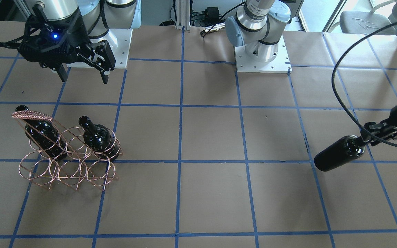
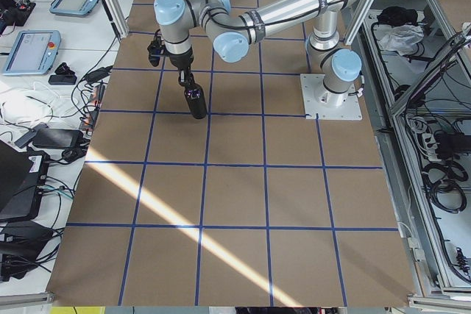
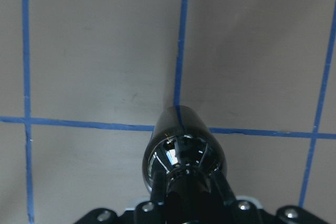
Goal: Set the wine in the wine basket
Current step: 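Lift the bottle upright with the left gripper and carry it toward the table center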
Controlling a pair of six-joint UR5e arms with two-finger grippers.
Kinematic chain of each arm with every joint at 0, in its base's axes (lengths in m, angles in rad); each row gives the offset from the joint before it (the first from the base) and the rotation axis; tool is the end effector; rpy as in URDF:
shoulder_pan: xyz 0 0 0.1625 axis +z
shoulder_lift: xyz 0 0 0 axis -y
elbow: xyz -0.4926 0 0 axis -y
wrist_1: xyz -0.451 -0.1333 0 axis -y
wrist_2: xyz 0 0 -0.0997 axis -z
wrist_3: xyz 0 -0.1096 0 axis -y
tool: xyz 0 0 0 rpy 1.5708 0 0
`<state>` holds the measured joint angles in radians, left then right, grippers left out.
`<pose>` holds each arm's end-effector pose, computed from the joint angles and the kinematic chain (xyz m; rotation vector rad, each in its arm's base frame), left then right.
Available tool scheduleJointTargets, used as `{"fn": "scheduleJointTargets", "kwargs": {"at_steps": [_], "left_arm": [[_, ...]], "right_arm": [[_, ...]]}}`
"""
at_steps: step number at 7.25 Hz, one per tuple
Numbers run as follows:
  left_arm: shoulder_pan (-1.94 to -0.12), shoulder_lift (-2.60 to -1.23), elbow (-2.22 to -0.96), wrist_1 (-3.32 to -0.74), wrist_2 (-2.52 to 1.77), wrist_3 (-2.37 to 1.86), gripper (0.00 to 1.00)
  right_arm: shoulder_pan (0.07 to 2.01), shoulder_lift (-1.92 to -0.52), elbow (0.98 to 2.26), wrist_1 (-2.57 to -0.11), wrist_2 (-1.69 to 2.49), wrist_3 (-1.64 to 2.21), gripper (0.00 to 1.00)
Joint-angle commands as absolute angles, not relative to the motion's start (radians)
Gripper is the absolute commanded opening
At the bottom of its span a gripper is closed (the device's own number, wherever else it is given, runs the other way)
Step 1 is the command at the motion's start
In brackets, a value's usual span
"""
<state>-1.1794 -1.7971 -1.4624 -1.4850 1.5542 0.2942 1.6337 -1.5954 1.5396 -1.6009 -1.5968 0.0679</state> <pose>0.1248 -0.6566 0.4768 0.1517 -3.1112 -0.0384 0.1646 -0.5376 0.5795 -0.0095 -3.1183 0.1364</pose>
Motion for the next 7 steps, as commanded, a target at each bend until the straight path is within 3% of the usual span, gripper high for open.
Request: {"fn": "scheduleJointTargets", "kwargs": {"at_steps": [1,5,7], "left_arm": [[-1.361,-1.671,-1.578,-1.489,1.555,-0.012,0.00],[-1.642,-1.623,-1.663,-1.480,1.540,-0.374,0.00],[-1.669,-1.634,-1.680,-1.473,1.546,-0.355,0.00]], "right_arm": [[1.634,-1.595,1.540,-1.598,-1.598,0.067,1.00],[1.634,-1.598,1.540,-1.597,-1.591,0.067,1.00],[1.634,-1.598,1.540,-1.598,-1.588,0.067,1.00]]}}
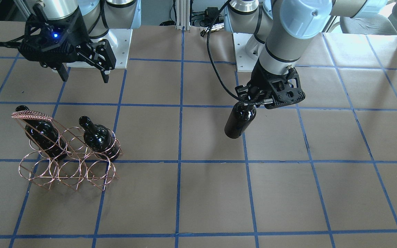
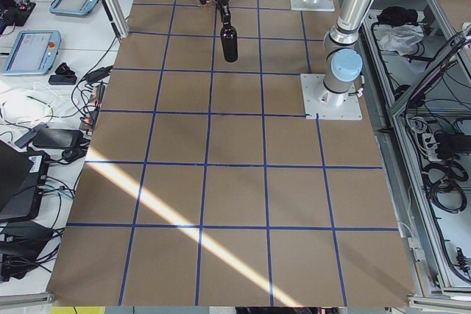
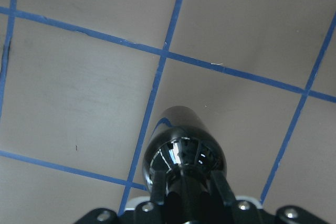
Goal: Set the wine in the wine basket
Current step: 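Lift the bottle upright with the left gripper and carry it toward the table center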
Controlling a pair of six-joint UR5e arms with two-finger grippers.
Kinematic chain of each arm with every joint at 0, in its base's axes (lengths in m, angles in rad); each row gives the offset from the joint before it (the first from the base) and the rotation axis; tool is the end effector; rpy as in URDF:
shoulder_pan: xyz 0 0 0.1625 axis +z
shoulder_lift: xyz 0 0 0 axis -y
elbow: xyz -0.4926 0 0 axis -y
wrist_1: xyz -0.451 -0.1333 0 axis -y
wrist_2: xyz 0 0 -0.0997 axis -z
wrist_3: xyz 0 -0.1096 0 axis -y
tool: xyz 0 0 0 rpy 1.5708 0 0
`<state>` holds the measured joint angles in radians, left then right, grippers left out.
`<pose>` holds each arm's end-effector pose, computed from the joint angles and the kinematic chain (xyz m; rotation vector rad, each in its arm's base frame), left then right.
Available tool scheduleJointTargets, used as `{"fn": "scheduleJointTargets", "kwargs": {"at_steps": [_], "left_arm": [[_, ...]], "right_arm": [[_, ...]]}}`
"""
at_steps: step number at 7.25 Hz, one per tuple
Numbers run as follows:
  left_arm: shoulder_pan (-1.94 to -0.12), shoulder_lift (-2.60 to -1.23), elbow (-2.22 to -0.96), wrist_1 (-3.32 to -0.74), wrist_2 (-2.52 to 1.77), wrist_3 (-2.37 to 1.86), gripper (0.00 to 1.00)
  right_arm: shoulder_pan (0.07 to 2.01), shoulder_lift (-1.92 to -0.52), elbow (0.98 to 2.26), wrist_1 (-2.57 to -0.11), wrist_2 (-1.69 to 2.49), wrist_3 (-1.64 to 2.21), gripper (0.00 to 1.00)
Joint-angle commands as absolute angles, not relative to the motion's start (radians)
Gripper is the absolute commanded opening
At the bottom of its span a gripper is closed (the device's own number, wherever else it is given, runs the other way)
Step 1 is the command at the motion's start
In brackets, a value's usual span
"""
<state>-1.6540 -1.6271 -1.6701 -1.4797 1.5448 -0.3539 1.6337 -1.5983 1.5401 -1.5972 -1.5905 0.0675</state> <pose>-0.1827 -0.5524 0.4687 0.4234 -3.0996 -0.1074 0.1652 -0.5360 0.5804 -0.0085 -3.1246 0.1340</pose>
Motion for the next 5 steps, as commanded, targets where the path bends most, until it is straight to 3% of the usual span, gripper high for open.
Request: {"fn": "scheduleJointTargets", "kwargs": {"at_steps": [1,5], "left_arm": [[-1.670,-1.640,-1.692,-1.474,1.552,-0.356,0.00],[-1.654,-1.646,-1.741,-1.411,1.554,-0.367,0.00]], "right_arm": [[1.634,-1.598,1.540,-1.598,-1.586,0.067,1.00],[1.634,-1.601,1.540,-1.600,-1.598,0.072,1.00]]}}
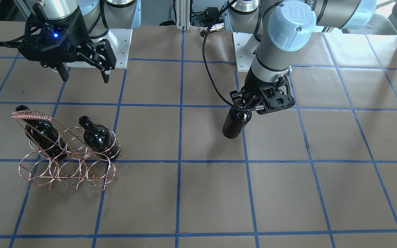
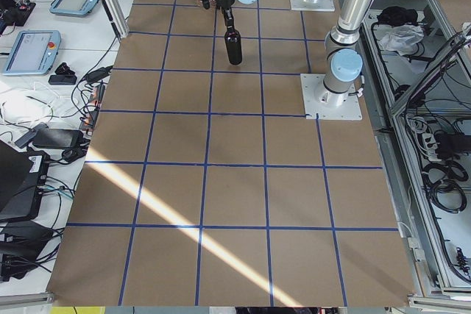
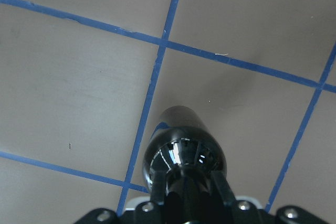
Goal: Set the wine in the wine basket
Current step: 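Lift the bottle upright with the left gripper and carry it toward the table center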
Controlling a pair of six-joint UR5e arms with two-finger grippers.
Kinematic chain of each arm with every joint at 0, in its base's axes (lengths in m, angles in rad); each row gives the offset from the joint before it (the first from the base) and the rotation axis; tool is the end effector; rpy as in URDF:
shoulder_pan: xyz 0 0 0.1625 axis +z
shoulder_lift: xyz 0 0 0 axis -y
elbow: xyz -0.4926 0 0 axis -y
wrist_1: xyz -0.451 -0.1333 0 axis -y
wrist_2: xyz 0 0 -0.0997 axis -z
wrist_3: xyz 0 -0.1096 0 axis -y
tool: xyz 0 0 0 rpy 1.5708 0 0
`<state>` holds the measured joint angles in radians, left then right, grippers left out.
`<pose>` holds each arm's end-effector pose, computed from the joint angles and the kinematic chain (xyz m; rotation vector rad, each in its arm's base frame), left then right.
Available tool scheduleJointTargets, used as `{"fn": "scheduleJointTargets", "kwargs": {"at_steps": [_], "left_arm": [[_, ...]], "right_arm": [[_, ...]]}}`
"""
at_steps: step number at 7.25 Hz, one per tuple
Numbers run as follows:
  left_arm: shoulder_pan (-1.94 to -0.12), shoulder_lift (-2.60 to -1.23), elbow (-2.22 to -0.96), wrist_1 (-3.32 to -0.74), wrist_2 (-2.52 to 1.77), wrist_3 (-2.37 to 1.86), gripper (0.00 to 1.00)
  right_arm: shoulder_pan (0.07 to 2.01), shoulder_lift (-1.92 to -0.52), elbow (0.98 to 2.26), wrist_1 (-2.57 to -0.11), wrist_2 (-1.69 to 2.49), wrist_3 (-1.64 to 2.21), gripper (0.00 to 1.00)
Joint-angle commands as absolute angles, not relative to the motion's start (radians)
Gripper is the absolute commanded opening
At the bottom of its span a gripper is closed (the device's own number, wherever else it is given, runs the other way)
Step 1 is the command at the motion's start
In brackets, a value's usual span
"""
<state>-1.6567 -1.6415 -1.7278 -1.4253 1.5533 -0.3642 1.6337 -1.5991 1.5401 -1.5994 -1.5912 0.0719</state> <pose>-0.1832 -0.5508 0.4347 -0.4363 3.1070 0.1319 0.1651 -0.5359 0.5811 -0.0154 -3.1240 0.1388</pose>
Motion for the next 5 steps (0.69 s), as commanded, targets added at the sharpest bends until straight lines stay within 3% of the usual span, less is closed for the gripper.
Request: {"fn": "scheduleJointTargets", "kwargs": {"at_steps": [1,3,4,5], "left_arm": [[-1.654,-1.646,-1.756,-1.408,1.557,-0.365,0.00],[-1.655,-1.646,-1.759,-1.411,1.563,-0.371,0.00],[-1.654,-1.641,-1.758,-1.411,1.563,-0.364,0.35],[-1.654,-1.643,-1.750,-1.408,1.563,-0.354,0.99]], "right_arm": [[1.634,-1.603,1.540,-1.597,-1.598,0.075,1.00],[1.634,-1.601,1.539,-1.597,-1.594,0.069,1.00],[1.634,-1.603,1.540,-1.589,-1.595,0.071,1.00],[1.635,-1.603,1.540,-1.589,-1.585,0.077,1.00]]}}
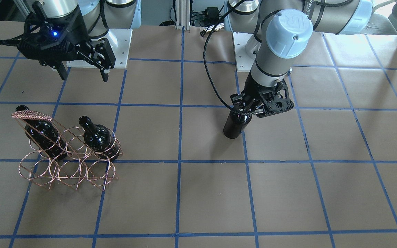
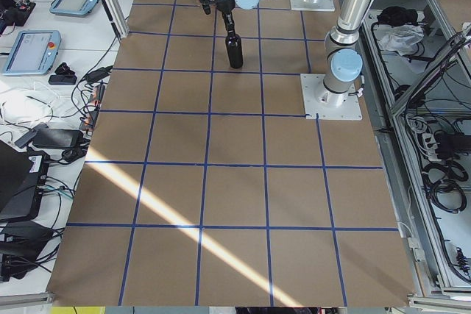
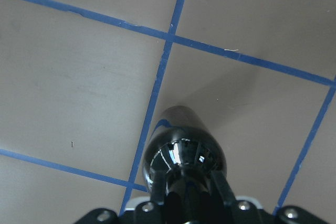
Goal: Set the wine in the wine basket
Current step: 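Set the bottle upright on the table and open the left gripper, then move the right gripper over the standing bottle while the left arm withdraws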
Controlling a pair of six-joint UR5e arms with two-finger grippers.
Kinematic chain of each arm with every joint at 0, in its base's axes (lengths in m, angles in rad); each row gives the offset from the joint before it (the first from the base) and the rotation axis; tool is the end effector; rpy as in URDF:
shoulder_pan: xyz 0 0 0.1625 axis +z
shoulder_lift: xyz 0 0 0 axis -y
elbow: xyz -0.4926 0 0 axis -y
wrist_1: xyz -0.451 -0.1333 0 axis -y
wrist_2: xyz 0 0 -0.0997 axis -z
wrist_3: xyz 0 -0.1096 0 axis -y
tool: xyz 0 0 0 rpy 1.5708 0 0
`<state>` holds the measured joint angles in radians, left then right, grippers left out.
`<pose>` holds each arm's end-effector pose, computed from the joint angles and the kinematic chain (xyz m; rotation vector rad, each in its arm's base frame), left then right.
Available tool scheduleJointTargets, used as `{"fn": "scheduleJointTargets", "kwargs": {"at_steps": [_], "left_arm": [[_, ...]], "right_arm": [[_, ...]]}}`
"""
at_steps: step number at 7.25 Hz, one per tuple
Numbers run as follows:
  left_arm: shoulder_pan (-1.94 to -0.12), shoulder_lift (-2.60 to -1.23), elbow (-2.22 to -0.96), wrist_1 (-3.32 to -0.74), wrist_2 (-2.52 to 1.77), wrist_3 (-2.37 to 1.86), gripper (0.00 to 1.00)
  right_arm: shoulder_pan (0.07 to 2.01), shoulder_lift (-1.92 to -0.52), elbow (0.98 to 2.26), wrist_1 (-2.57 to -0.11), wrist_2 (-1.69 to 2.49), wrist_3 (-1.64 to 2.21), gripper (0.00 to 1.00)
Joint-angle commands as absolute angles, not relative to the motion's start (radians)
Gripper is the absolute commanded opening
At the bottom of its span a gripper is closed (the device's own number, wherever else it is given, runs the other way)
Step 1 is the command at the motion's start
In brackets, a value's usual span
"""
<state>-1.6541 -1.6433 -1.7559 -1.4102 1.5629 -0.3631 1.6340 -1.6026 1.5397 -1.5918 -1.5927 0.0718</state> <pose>-0.1803 -0.5473 0.4202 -0.4362 3.0936 0.1506 0.1649 -0.5336 0.5824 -0.0149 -3.1225 0.1331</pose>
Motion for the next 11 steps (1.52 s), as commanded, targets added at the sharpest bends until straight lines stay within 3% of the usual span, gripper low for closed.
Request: {"fn": "scheduleJointTargets", "kwargs": {"at_steps": [1,3,6,8,11], "left_arm": [[-1.654,-1.638,-1.744,-1.416,1.566,-0.363,1.00],[-1.635,-1.638,-1.702,-1.408,1.566,-0.358,1.00],[-1.435,-1.652,-1.482,-1.615,1.562,-0.079,1.00],[-1.350,-1.615,-1.459,-1.637,1.546,0.076,1.00],[-1.333,-1.565,-1.441,-1.637,1.560,0.084,1.00]], "right_arm": [[1.629,-1.603,1.531,-1.612,-1.580,0.078,1.00],[1.631,-1.603,1.532,-1.629,-1.594,0.074,1.00],[1.626,-1.597,1.539,-1.608,-1.661,0.061,1.00],[1.647,-1.603,1.542,-1.566,-1.643,0.110,1.00],[1.932,-1.547,1.533,-1.647,-1.554,0.380,1.00]]}}
